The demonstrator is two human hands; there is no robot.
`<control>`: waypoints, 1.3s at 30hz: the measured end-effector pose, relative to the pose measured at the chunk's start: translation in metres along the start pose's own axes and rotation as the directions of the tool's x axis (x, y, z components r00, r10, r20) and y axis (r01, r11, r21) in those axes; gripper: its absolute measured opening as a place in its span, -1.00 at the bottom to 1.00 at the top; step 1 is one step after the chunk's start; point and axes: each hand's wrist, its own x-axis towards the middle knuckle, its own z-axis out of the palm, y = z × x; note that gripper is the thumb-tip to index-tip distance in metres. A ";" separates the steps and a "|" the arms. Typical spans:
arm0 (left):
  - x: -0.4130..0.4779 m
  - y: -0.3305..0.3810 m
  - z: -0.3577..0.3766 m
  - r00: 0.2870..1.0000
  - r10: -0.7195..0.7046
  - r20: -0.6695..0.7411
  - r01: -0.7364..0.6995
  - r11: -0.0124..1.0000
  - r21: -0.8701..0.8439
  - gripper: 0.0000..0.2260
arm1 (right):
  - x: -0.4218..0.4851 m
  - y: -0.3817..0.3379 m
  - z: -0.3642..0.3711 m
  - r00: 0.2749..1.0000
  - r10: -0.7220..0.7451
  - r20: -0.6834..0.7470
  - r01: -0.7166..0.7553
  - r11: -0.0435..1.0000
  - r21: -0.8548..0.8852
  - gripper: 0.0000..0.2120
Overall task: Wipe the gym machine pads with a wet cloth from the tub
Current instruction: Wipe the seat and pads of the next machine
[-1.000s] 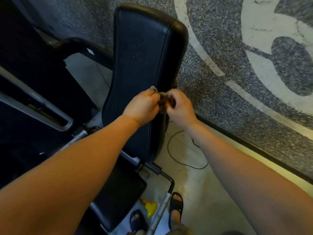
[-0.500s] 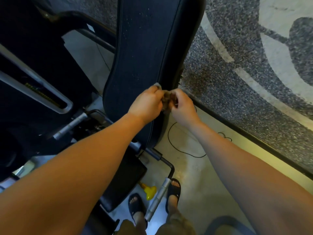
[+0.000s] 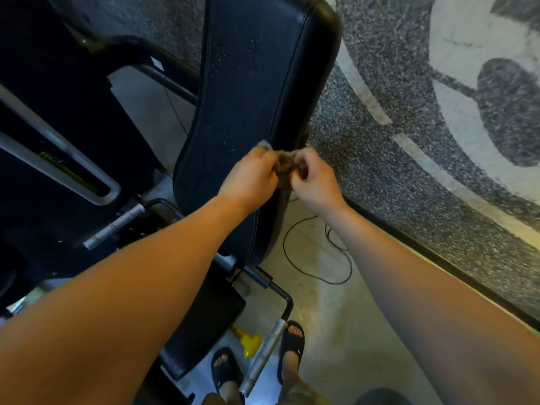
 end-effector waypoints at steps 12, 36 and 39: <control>0.118 0.049 -0.136 0.911 -0.030 -0.412 -0.040 0.986 -0.161 -0.74 | 0.107 -0.131 -0.088 0.860 -0.407 -0.306 0.271 0.875 -0.401 -0.80; 0.105 -0.011 -0.108 0.919 0.059 -0.390 -0.151 0.966 -0.210 -0.76 | 0.140 -0.158 -0.105 0.762 -0.576 0.296 0.492 0.218 -0.843 -0.78; 0.097 -0.020 -0.113 0.912 -0.079 -0.402 -0.064 0.942 -0.330 -0.73 | 0.149 -0.160 -0.098 0.699 -0.553 0.454 0.612 0.134 -0.779 -0.67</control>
